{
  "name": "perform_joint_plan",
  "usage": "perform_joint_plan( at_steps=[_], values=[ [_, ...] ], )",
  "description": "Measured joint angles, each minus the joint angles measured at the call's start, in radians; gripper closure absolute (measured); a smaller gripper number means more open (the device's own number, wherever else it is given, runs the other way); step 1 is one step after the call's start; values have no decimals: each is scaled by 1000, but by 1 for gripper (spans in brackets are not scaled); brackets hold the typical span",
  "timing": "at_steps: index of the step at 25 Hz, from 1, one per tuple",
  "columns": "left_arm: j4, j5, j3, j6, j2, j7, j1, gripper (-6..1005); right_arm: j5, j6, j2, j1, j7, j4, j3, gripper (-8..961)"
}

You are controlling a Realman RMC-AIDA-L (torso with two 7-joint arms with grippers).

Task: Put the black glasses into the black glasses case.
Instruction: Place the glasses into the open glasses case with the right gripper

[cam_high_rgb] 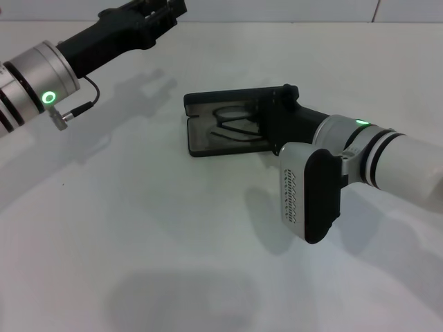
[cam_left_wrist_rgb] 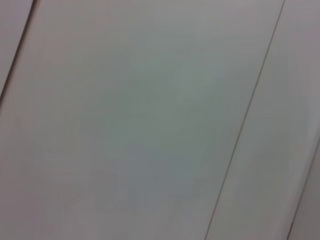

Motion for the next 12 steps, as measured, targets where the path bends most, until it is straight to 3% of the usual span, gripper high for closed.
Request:
perform_joint_plan(
  at_steps=[12],
  values=[
    [0, 0, 0, 3, -7, 0, 0, 538, 11, 41, 0, -1, 7, 13, -24, 765]
  ],
)
